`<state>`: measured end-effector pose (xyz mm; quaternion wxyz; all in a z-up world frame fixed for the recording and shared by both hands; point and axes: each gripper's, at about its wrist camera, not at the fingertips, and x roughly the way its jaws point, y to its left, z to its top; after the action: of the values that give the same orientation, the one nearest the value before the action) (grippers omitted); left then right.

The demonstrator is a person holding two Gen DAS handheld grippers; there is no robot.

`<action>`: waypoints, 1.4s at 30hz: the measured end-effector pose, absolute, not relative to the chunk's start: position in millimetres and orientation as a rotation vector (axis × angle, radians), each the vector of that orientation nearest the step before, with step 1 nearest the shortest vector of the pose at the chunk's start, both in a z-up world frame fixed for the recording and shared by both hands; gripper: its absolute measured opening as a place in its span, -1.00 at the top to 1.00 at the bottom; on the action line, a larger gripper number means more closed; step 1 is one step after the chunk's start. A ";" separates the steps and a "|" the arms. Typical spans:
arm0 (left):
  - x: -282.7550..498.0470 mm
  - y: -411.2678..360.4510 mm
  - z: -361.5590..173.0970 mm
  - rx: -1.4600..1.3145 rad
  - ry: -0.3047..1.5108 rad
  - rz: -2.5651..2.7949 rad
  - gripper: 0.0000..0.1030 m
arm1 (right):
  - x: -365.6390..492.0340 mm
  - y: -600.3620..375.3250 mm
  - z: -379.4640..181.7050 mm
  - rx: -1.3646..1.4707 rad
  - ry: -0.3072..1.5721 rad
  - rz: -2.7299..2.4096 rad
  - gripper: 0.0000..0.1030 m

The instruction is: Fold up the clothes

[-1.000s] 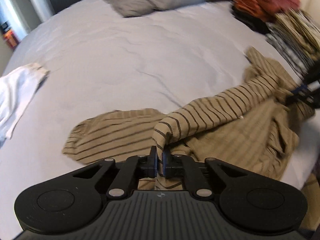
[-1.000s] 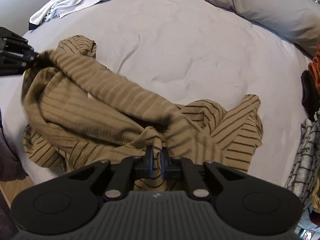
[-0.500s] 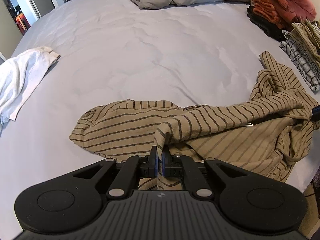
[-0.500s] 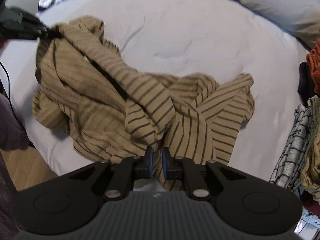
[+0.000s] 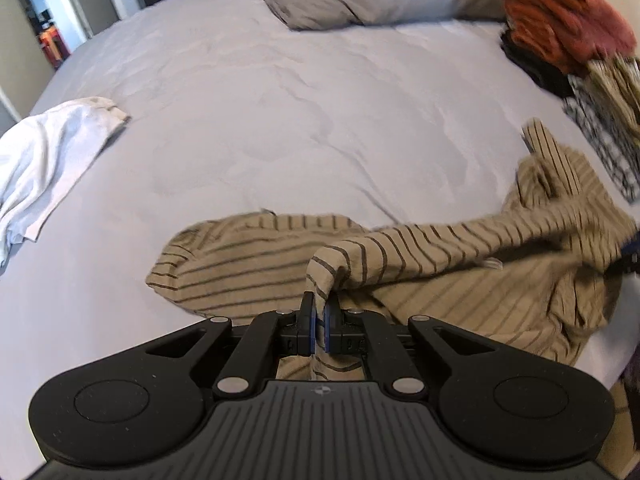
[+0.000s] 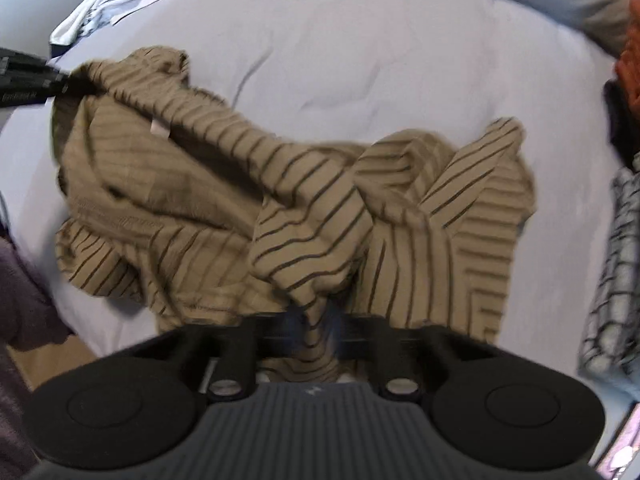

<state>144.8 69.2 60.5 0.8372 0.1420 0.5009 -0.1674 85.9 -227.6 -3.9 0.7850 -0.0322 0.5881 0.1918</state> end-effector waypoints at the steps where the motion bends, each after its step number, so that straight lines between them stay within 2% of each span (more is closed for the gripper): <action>1: 145.4 71.7 63.8 0.290 1.048 -0.344 0.96 | 84.8 -226.7 -0.7 -0.081 1.253 0.410 0.88; 6: 152.6 86.1 71.5 0.290 1.020 -0.266 0.97 | 67.6 -215.0 37.8 -0.330 1.090 0.420 0.91; 11: 150.7 81.9 53.7 0.320 1.095 -0.293 0.98 | 58.4 -205.6 26.9 -0.424 1.156 0.474 0.90; 15: 145.0 79.6 53.1 0.315 1.102 -0.330 0.98 | 56.0 -208.8 26.3 -0.417 1.161 0.485 0.78; 16: 144.5 80.6 52.8 0.306 1.110 -0.338 0.97 | 55.4 -210.3 30.1 -0.404 1.146 0.484 0.57; 17: 143.6 82.2 52.4 0.297 1.111 -0.346 0.97 | 54.8 -211.4 35.3 -0.389 1.123 0.483 0.07; 18: 142.8 82.8 51.9 0.293 1.113 -0.357 0.95 | 55.2 -210.8 39.4 -0.381 1.097 0.484 -0.08; 19: 142.2 82.7 51.6 0.295 1.115 -0.363 0.90 | 55.5 -210.2 43.4 -0.372 1.072 0.485 -0.11; 22: 140.6 83.5 52.1 0.288 1.117 -0.375 0.49 | 57.7 -204.4 44.8 -0.378 1.042 0.487 -0.11; 25: 140.6 86.6 55.4 0.247 1.112 -0.374 0.20 | 64.1 -199.3 34.3 -0.392 1.059 0.476 -0.11; 29: 146.3 88.4 50.6 0.227 1.128 -0.355 0.16 | 72.6 -192.5 20.3 -0.410 1.081 0.461 -0.17; 33: 155.6 90.5 34.4 0.245 1.172 -0.297 0.17 | 81.1 -185.7 6.3 -0.429 1.104 0.447 -0.13; 34: 157.3 92.0 30.9 0.245 1.180 -0.286 0.26 | 83.2 -184.0 2.8 -0.433 1.109 0.443 -0.02; 35: 158.4 93.4 28.3 0.243 1.187 -0.281 0.43 | 85.4 -182.3 -0.7 -0.438 1.115 0.439 0.38; 36: 159.2 94.9 27.6 0.238 1.189 -0.279 0.49 | 87.5 -180.8 -3.8 -0.442 1.119 0.435 0.58; 37: 159.9 96.4 28.1 0.229 1.189 -0.283 0.60 | 88.9 -182.3 -1.5 -0.443 1.108 0.415 0.69; 40: 158.3 97.4 38.3 0.201 1.154 -0.292 0.83 | 93.4 -189.1 13.4 -0.421 1.046 0.351 0.79; 42: 153.4 94.1 52.7 0.205 1.091 -0.291 0.87 | 95.0 -195.6 31.4 -0.377 0.981 0.302 0.81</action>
<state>153.4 94.1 52.7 0.8400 0.0969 0.5159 -0.1376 95.0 -195.6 31.4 0.8543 -0.1794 0.4663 0.1436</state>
